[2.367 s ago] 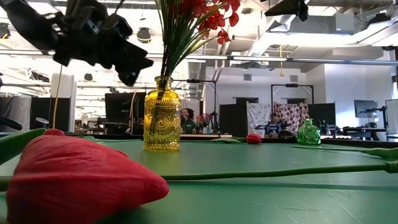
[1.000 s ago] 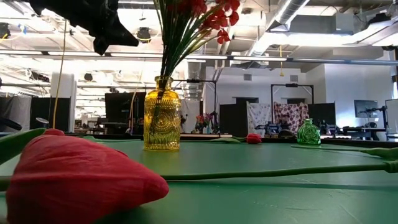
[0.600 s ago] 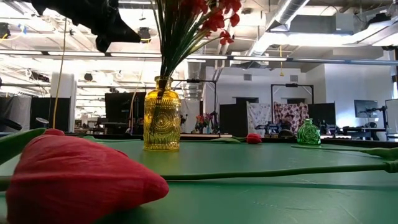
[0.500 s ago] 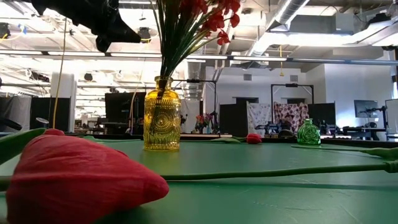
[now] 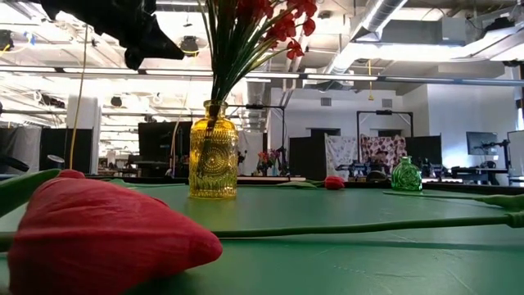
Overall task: Sort flowers into vase by color
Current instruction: Put the top orange flower into the green vase
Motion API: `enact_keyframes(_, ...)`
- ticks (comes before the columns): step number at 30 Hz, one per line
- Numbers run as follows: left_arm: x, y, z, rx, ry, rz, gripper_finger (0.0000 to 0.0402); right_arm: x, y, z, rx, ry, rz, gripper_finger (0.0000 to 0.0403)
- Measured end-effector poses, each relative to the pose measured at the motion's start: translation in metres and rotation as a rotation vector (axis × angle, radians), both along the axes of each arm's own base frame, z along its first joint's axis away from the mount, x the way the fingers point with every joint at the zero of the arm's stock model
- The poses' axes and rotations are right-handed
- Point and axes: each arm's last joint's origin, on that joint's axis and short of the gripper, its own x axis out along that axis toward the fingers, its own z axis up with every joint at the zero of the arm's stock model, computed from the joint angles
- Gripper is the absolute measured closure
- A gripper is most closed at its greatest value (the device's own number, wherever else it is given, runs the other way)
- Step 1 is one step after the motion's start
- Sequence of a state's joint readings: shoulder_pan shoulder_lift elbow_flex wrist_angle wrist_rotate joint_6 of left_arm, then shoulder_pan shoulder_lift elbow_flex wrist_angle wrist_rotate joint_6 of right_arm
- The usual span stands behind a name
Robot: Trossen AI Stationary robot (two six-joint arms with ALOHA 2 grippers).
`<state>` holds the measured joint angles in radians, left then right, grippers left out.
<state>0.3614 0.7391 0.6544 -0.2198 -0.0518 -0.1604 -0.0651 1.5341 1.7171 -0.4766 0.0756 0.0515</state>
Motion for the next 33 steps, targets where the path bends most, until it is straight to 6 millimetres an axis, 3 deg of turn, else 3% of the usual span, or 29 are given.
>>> enact_keyframes(6, 0.000, 0.000, -0.001, -0.001, 0.012, 0.014, 0.0401, -0.033, -0.015, 0.010, -0.015, 0.033, -0.105, 0.0378)
enact_keyframes(10, -0.001, 0.000, -0.003, -0.026, 0.022, 0.016, 0.0401, -0.053, -0.026, 0.003, 0.000, 0.038, -0.161, 0.0379)
enact_keyframes(23, -0.004, -0.001, -0.010, -0.095, 0.080, 0.035, 0.0401, -0.104, -0.051, -0.068, 0.223, -0.006, -0.374, 0.0376)
enact_keyframes(28, -0.004, -0.001, -0.011, -0.111, 0.089, 0.042, 0.0401, -0.116, -0.049, -0.091, 0.318, 0.061, -0.425, 0.0373)
enact_keyframes(33, -0.005, -0.002, -0.013, -0.146, 0.097, 0.049, 0.0401, -0.126, -0.035, -0.110, 0.453, 0.242, -0.465, 0.0372)
